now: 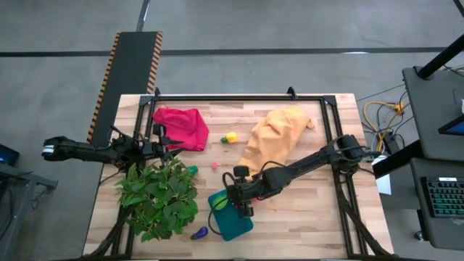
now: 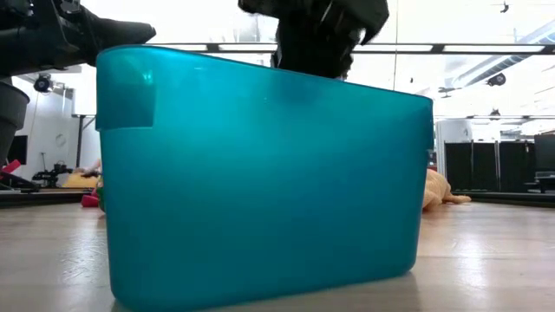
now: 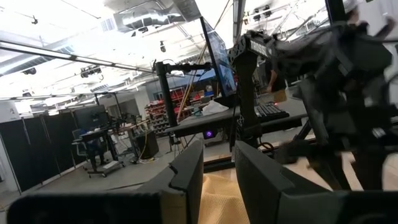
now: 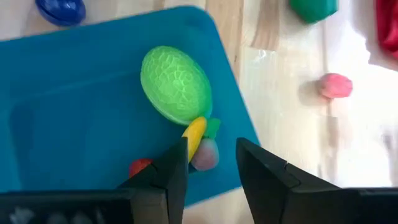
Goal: Pick and placing Produce into tupperware
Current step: Put the tomato into the bin
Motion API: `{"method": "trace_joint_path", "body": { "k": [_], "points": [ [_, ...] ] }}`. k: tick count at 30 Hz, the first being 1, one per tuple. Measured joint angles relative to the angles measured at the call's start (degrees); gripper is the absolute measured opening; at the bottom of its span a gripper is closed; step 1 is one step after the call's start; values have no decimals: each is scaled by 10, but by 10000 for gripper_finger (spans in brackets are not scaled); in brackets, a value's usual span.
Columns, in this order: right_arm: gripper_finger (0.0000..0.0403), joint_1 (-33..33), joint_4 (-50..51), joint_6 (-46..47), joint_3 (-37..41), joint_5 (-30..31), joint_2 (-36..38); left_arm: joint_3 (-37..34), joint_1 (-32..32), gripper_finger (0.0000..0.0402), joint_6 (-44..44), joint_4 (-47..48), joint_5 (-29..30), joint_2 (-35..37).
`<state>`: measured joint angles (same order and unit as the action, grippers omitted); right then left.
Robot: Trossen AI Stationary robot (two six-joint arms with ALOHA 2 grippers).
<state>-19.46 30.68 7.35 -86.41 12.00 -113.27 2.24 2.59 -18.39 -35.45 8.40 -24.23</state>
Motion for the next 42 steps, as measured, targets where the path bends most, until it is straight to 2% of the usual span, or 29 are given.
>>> {"method": "trace_joint_path", "body": {
  "k": [9, 16, 21, 25, 29, 33, 36, 38, 42],
  "points": [
    [115, -8, 98, 57, 14, 3, 107, 0, 0, 78, 0, 0, 0, 0],
    [104, -39, 99, 58, 62, 15, 207, 0, 0, 78, 2, 0, 0, -1],
    [107, -64, 95, 61, 88, 3, 252, 0, 0, 78, 16, 1, 0, -2],
    [149, -88, 70, 68, 91, -59, 266, 0, 0, 78, 17, 5, 0, -5],
    [221, -105, 73, 66, 92, -67, 255, 0, 0, 78, 16, 5, 0, -9],
    [301, -106, 90, 74, 92, -10, 223, 0, 0, 78, 15, 4, 5, -9],
    [346, -100, 106, 49, 93, 39, 200, 0, 0, 78, 15, 4, 19, -9],
    [360, -96, 116, 48, 93, 42, 190, 0, 0, 78, 15, 4, 24, -7],
    [361, -93, 107, 48, 93, 41, 171, 0, 0, 78, 15, 4, 24, -8]
  ]
}}
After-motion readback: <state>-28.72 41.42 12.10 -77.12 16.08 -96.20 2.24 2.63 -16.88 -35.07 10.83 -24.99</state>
